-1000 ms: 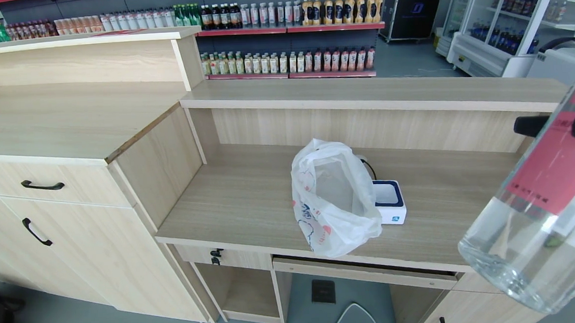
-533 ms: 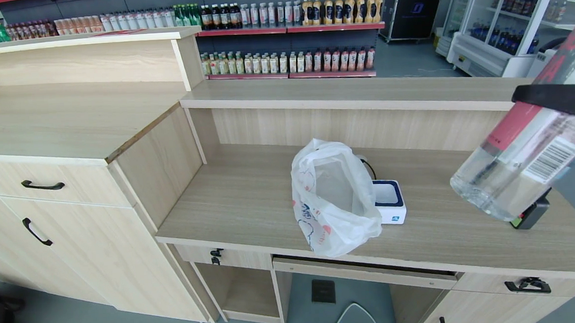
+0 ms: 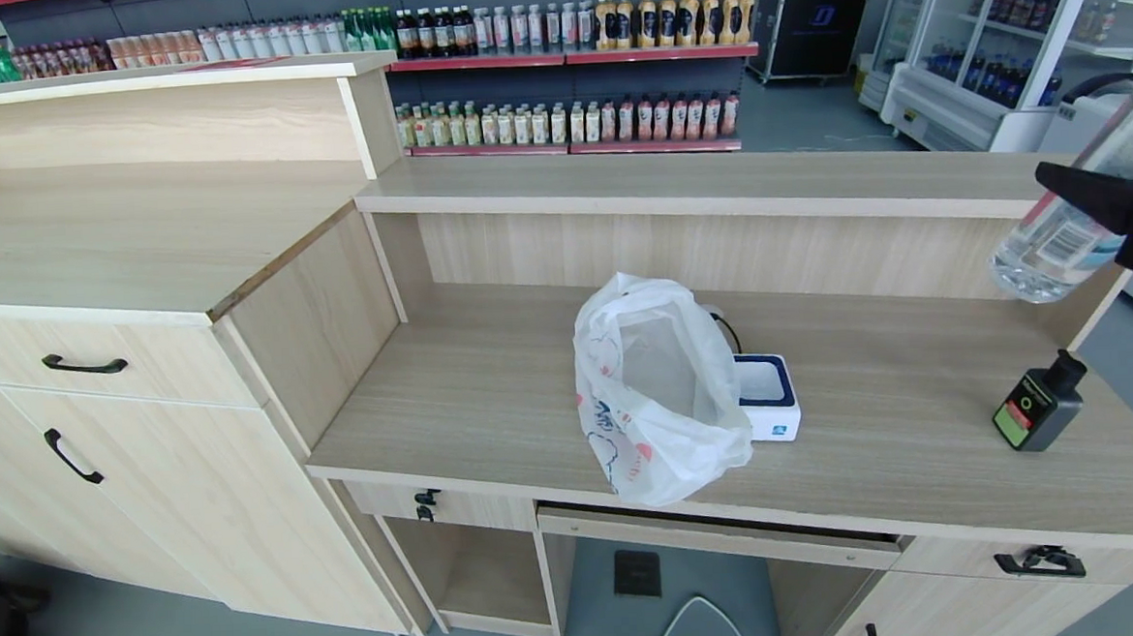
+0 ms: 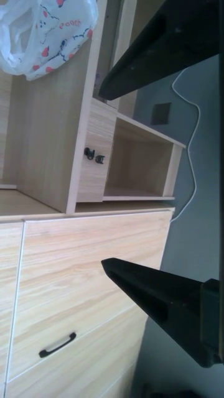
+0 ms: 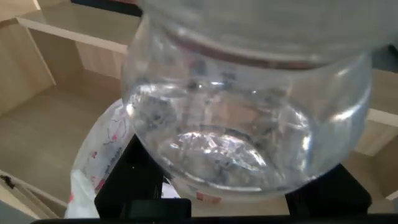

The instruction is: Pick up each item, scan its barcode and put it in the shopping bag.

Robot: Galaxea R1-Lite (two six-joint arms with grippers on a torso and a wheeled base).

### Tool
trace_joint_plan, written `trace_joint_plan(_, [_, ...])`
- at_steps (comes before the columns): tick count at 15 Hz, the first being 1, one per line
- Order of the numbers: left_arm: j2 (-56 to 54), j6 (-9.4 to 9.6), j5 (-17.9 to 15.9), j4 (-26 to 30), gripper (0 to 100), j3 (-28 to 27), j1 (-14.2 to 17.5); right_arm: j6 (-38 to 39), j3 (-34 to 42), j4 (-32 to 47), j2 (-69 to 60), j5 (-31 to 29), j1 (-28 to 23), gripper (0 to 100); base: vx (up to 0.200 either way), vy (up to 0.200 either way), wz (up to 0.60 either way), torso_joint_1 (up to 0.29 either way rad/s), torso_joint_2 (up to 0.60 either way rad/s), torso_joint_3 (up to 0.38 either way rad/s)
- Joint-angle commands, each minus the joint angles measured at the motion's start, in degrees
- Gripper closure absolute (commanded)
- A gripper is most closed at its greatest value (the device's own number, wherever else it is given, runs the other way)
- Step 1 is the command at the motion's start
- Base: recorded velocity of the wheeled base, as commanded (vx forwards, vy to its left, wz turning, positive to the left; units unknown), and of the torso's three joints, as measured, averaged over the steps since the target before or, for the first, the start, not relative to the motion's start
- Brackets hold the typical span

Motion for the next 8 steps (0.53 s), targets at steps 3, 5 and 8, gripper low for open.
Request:
trace_joint_plan(3, [0.0, -0.02, 0.0, 0.0, 0, 0.0, 0.0, -12.7, 12.1, -15.3, 10.9, 0.0, -10.4, 100, 0.0, 0.0, 0.0, 0.0, 0.0, 0.0])
trace_joint_plan(5, [0.0, -0.02, 0.0, 0.0, 0, 0.0, 0.0, -16.4, 12.1, -19.3, 13.1, 0.1, -11.4, 100, 0.0, 0.0, 0.0, 0.0, 0.0, 0.0])
trace_joint_plan(8, [0.0, -0.02, 0.0, 0.0, 0, 0.0, 0.0, -18.3, 12.3, -21.4, 13.6, 0.2, -11.4, 100, 0.0, 0.0, 0.0, 0.0, 0.0, 0.0])
